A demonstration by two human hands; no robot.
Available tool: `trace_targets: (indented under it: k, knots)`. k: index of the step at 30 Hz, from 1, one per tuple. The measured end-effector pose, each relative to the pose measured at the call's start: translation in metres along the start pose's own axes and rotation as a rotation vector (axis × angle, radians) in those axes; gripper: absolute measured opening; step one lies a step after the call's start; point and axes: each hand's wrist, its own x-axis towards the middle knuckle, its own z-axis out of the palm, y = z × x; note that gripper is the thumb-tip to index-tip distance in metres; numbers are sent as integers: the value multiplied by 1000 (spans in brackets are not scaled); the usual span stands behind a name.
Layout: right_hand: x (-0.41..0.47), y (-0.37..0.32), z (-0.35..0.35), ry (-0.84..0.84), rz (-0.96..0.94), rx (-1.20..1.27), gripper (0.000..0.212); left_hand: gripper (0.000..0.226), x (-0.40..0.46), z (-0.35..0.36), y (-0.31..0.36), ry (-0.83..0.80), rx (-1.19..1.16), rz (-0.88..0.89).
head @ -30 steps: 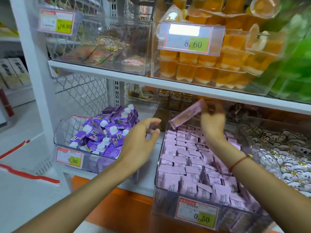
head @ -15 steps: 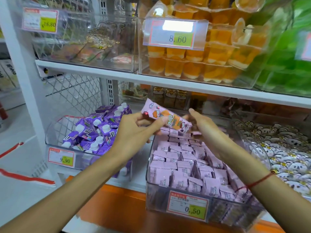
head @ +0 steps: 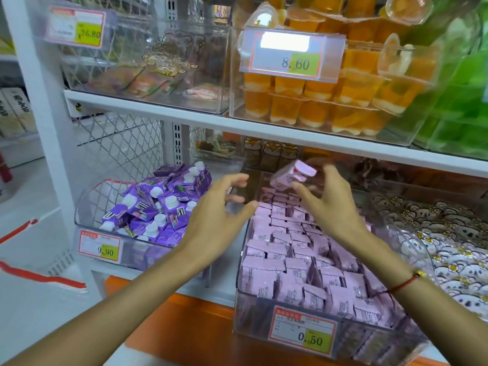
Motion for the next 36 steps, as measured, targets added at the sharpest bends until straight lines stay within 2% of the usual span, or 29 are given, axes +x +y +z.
trace_targets:
  k: [4,6,9,11,13,18,22,25,31,34,36]
  knots:
    - [20,23,18,-59,121,36,35,46,-3,2,-11,-109,160,-30]
    - [30,32,26,-135,155,54,38,42,-4,2,-13,-141,203,-42]
    - [42,45,39,-316,205,-47,30,33,-5,3,-15,-165,245,-54]
    - [43,54,51,-407,181,-193,22,28,-7,3,-16,-158,227,-56]
    - [43,63,59,-407,97,-354,17,27,-8,3,-16,-151,209,-58]
    - [48,64,50,-576,86,-430,30,33,-10,1,-15,-157,182,-54]
    - [46,51,41,-501,39,-359,32,30,-10,1,-14,-158,163,-68]
    - [46,45,49,-602,16,-546,25,27,-9,1,-13,-147,168,-76]
    - [52,46,57,-564,12,-667,19,23,-9,1,-12,-152,146,-69]
    - [43,46,58,-423,-69,-668,22,25,-8,0,-12,-160,145,-65]
    - [36,43,55,-287,-91,-577,22,24,-8,0,-12,-161,133,-64]
